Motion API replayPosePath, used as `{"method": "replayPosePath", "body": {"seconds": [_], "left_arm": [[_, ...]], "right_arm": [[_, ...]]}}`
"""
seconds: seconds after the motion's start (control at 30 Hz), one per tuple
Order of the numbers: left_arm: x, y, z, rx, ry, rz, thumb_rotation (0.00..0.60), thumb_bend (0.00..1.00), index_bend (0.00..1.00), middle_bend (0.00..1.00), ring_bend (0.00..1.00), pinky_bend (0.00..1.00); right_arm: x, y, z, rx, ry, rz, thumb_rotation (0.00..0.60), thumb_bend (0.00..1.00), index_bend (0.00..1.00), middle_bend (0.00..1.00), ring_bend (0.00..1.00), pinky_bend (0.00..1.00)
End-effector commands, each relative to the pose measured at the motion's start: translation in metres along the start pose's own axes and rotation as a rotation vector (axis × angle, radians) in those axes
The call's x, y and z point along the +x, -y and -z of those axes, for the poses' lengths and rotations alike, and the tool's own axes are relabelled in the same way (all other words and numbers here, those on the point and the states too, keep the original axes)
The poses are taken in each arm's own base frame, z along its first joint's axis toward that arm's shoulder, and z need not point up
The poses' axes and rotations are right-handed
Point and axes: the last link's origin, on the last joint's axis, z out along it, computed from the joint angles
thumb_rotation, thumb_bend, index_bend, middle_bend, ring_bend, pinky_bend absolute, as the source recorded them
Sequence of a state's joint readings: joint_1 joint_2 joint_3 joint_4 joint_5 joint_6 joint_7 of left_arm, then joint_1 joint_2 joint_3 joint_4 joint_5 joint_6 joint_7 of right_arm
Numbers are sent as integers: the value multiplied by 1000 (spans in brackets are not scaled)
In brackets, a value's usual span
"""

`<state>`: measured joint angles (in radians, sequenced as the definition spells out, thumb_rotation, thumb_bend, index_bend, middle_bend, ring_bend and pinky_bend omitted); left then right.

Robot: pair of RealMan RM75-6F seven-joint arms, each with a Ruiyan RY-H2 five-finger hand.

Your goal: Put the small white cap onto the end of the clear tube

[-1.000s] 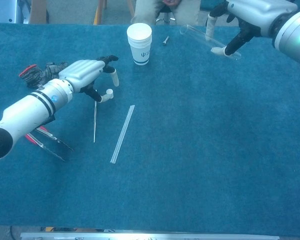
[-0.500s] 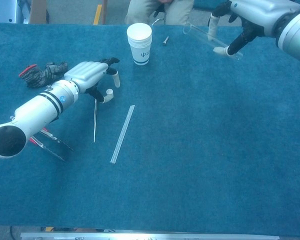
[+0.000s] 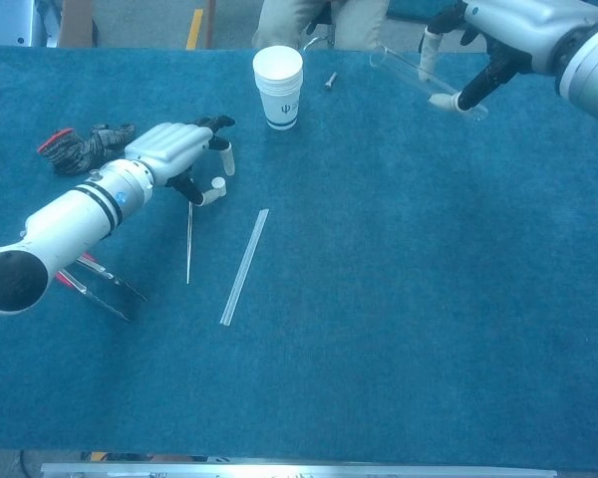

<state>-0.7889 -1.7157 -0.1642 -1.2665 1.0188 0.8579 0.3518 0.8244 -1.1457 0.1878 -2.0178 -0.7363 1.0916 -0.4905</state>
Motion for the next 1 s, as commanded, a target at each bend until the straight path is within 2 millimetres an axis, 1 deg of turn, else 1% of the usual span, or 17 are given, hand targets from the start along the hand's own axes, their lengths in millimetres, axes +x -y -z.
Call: {"method": "replayPosePath", "body": {"seconds": [0.03,0.47,1.0], "left_arm": [[0,1,0,-1,-3,-9,600,317,401,19,0,18],[-6,1,-1,0,5,3,600,317,426,38,0,18],[-4,2,-5,-3,2,-27,600,319,434,43,0,18]], "right_arm": [[0,0,0,0,0,-2,600,286,633,299,147,231],[-1,-2,3,-14,-4,4,600,286,633,299,147,231],[-1,-6,3,-22,-3,1,600,286,633,299,147,231]]}}
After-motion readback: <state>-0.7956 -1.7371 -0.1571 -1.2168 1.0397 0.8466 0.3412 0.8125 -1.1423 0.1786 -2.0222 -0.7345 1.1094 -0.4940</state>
